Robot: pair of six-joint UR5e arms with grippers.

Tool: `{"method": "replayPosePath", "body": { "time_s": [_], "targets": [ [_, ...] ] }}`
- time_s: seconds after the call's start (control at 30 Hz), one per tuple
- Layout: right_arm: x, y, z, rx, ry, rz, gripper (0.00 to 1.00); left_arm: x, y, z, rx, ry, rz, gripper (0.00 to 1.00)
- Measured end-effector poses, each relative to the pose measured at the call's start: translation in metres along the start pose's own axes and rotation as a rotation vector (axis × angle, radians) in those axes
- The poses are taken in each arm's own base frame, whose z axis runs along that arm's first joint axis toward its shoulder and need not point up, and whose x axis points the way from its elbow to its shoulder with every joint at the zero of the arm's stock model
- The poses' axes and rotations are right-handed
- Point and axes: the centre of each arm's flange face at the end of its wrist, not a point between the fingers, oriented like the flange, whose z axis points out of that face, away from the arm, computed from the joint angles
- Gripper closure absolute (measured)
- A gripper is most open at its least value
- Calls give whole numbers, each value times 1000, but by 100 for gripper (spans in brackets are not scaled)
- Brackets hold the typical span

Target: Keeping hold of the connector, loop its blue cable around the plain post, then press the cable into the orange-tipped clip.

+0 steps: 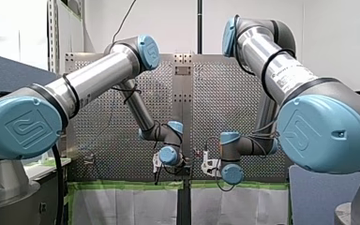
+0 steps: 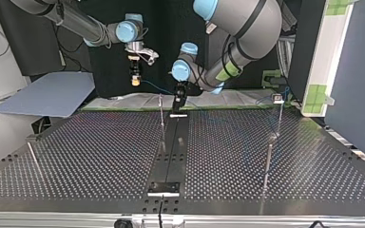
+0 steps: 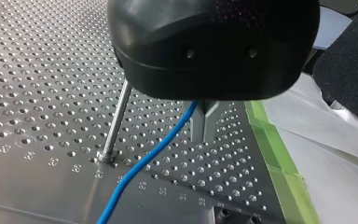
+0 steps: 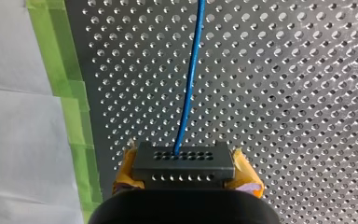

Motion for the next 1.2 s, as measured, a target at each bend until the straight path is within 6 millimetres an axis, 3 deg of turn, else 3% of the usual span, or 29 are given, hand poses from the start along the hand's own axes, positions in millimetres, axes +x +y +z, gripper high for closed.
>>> {"method": "replayPosePath", "body": {
  "time_s": [0.63, 1.0, 1.2],
  "targets": [
    [11, 13, 25, 0, 24, 18, 87, -28, -8, 6, 37, -76, -58, 100],
    [22, 25, 47, -5, 41, 24, 87, -43, -9, 22, 65, -133, -132, 100],
    [29, 34, 62, -9, 55, 28, 87, -36, -7, 34, 58, -106, -114, 100]
  ]
}}
